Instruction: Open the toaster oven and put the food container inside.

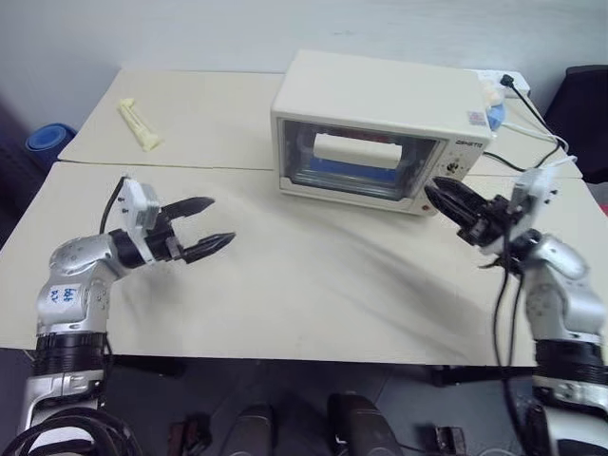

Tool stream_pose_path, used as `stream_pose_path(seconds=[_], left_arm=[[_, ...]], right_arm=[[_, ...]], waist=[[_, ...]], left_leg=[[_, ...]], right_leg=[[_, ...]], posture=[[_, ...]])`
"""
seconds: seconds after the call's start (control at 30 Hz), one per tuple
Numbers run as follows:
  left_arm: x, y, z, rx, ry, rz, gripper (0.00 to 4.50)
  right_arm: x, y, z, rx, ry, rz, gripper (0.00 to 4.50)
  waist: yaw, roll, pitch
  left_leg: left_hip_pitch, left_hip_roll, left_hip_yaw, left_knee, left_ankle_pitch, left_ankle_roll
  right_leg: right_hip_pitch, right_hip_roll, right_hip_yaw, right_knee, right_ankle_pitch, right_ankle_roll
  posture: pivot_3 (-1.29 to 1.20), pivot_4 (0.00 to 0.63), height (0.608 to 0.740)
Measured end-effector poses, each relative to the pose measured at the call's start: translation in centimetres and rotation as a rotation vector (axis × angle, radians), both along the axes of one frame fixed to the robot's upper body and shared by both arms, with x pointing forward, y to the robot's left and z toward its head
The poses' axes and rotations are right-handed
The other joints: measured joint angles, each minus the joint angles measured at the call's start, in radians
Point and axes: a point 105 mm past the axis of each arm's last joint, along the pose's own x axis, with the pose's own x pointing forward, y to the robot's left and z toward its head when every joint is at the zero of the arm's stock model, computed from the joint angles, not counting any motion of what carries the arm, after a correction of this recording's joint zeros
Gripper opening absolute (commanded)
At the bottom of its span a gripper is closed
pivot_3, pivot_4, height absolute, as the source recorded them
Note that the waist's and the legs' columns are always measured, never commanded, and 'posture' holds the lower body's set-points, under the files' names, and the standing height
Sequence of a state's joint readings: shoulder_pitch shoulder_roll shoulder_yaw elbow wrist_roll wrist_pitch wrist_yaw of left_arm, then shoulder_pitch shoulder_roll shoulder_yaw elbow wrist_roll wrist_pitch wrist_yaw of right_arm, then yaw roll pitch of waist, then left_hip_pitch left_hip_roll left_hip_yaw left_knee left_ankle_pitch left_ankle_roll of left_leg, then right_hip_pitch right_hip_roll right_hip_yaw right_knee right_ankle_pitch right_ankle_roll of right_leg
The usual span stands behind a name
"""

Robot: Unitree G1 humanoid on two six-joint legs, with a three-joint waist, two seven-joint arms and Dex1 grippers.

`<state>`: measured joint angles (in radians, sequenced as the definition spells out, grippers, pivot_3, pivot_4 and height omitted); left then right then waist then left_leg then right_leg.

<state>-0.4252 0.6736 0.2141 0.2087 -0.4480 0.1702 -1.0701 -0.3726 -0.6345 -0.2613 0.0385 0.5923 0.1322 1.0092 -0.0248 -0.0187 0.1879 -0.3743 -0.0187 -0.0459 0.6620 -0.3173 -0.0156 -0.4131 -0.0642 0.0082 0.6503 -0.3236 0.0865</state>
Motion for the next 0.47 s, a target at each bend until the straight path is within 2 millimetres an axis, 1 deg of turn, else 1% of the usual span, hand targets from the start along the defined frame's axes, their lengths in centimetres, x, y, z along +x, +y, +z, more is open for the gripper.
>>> stream_pose_path(seconds=[0.03,0.1,0.17,0.2,0.23,0.27,0.37,0.47], left_arm=[[-0.3,0.4,-0.6,0.053,-0.014,0.011,4.50],[-1.2,1.6,-2.0,0.154,-0.013,0.022,4.50],[-2.3,2.4,-3.3,0.186,0.024,0.029,4.50],[-2.9,2.7,-3.9,0.192,0.041,0.027,4.50],[-3.3,2.7,-4.4,0.201,0.047,0.023,4.50],[-3.7,2.6,-4.7,0.210,0.046,0.012,4.50],[-4.2,2.5,-5.1,0.219,0.031,0.002,4.50],[-5.1,2.7,-6.6,0.212,0.057,0.002,4.50]], right_arm=[[-1.0,0.1,-0.7,-0.063,0.009,0.037,2.34],[-2.9,0.2,-2.8,-0.181,0.042,0.102,3.08],[-4.4,-0.3,-5.3,-0.240,0.093,0.129,3.72],[-4.9,-0.5,-6.2,-0.256,0.111,0.135,4.11],[-5.3,-0.7,-6.8,-0.272,0.121,0.141,4.38],[-5.6,-0.7,-7.2,-0.292,0.119,0.148,4.45],[-6.2,-1.0,-8.0,-0.332,0.106,0.157,4.45],[-6.1,-1.7,-8.9,-0.336,0.125,0.132,4.45]], waist=[[-0.001,0.000,0.000],[-0.002,0.000,0.000],[-0.002,0.000,0.000],[-0.001,0.000,0.000],[0.000,0.000,0.000],[0.000,0.000,0.000],[0.001,0.000,0.000],[0.000,0.001,0.000]], left_leg=[[0.001,0.001,0.000,0.000,0.000,0.000],[0.001,0.002,0.000,-0.001,-0.001,0.000],[0.003,0.002,0.001,-0.001,-0.002,0.002],[0.003,0.002,0.001,-0.001,-0.003,0.004],[0.003,0.002,0.001,-0.001,-0.003,0.004],[0.003,0.003,0.001,-0.001,-0.003,0.004],[0.005,0.003,0.000,-0.001,-0.003,0.004],[0.004,0.003,0.000,-0.002,-0.003,0.004]], right_leg=[[0.001,0.001,0.000,-0.003,0.000,0.000],[0.002,0.002,0.000,-0.004,0.000,0.000],[0.002,0.002,0.001,-0.004,0.000,0.000],[0.003,0.002,0.001,-0.003,0.000,0.000],[0.003,0.001,0.001,-0.003,0.000,0.000],[0.003,0.001,0.001,-0.004,0.000,0.000],[0.004,0.001,0.001,-0.003,0.000,0.000],[0.004,0.001,0.001,-0.004,0.000,0.000]], posture=[[0.00,0.150,0.740],[0.00,0.150,0.740],[0.00,0.150,0.740],[0.00,0.150,0.740],[0.00,0.150,0.740],[0.00,0.150,0.740],[0.00,0.150,0.740],[0.00,0.150,0.740]])
